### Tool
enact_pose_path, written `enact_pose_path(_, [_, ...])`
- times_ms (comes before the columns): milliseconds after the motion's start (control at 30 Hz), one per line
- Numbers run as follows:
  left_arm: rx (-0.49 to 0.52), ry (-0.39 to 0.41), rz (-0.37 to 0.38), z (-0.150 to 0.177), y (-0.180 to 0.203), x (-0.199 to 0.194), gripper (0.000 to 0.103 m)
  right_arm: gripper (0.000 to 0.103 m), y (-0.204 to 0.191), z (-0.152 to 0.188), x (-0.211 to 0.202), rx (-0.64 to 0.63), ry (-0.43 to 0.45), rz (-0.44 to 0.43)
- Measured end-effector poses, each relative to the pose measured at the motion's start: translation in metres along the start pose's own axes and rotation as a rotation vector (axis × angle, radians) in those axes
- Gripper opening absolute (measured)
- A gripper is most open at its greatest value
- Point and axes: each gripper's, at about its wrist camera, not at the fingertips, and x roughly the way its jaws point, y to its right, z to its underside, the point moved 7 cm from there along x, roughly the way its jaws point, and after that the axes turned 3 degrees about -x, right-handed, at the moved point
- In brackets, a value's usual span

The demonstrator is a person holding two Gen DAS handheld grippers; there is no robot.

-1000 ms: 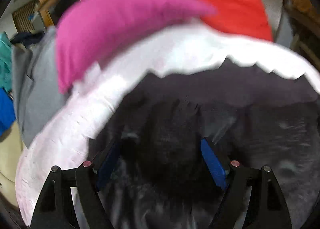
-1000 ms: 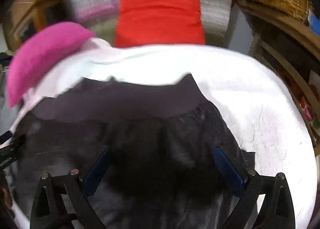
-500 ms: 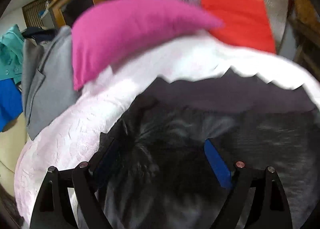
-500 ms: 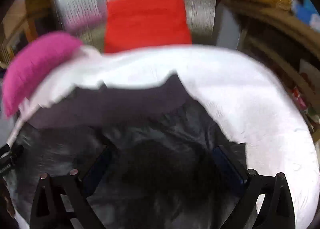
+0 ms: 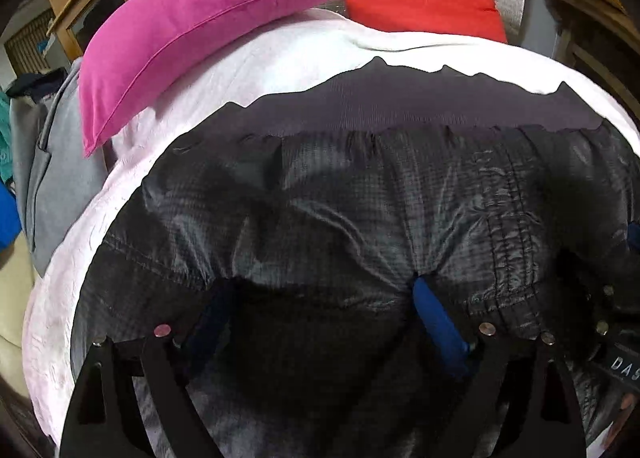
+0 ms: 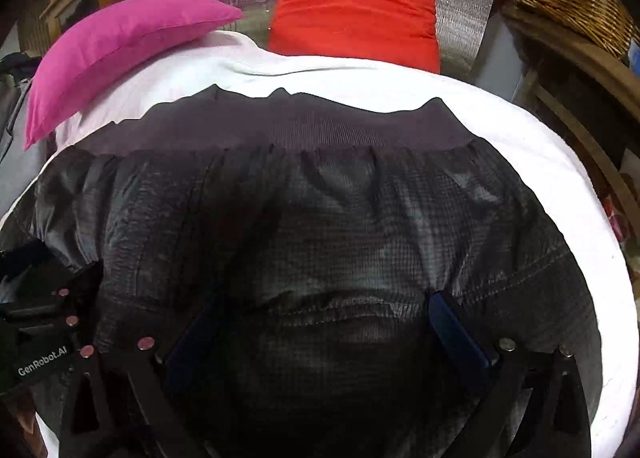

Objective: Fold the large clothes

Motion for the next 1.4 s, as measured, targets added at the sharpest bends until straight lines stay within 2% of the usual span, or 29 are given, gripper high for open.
enact_pose_path(200, [-0.007, 0.000, 0.003, 0.006, 0.003, -0.001, 0.095, 0.103, -0.007, 0.003, -0.007, -0.007, 0.018, 0.013])
enact_pose_path(333, [-0.059, -0.037, 0.059, -0.005, -0.008, -0.011, 0.094, 0.103, 0.006, -0.010, -0.023, 0.005, -0.002, -0.030])
enact_pose_path(433, [-0.093, 0.054, 0.048, -0.009, -0.024, -0.037, 0.094, 0.103, 0.023, -0.009, -0.054, 0.034, 0.084, -0.012])
enact_pose_path(500, [-0.083, 0.069, 0.047, -0.006, -0.026, -0.045, 0.094, 0.103, 0.034, -0.002, -0.063, 0.054, 0.100, 0.004])
enact_pose_path(667, [-0.062, 0.030, 0.048, 0.007, -0.021, -0.037, 0.094, 0.103, 0.049, 0.023, -0.043, 0.089, 0.000, 0.004])
enact_pose_path(833, [-0.077, 0.002, 0.057, 0.016, -0.018, -0.021, 0.095, 0.103, 0.054, 0.021, -0.034, 0.103, -0.036, -0.020])
enact_pose_path(1200, [-0.070, -0.008, 0.066, 0.019, -0.017, -0.021, 0.094, 0.103, 0.053, 0.021, -0.031, 0.104, -0.046, -0.033])
enact_pose_path(1233, [-0.070, -0.003, 0.066, 0.020, -0.020, -0.026, 0.094, 0.103, 0.054, 0.019, -0.036, 0.108, -0.043, -0.035])
enact_pose_path(1333, [-0.070, 0.018, 0.057, 0.021, -0.028, -0.038, 0.094, 0.103, 0.057, 0.015, -0.065, 0.142, 0.044, -0.049])
enact_pose_path(1400, [-0.084, 0.024, 0.059, 0.023, -0.034, -0.045, 0.094, 0.103, 0.055, 0.017, -0.073, 0.138, 0.045, -0.062])
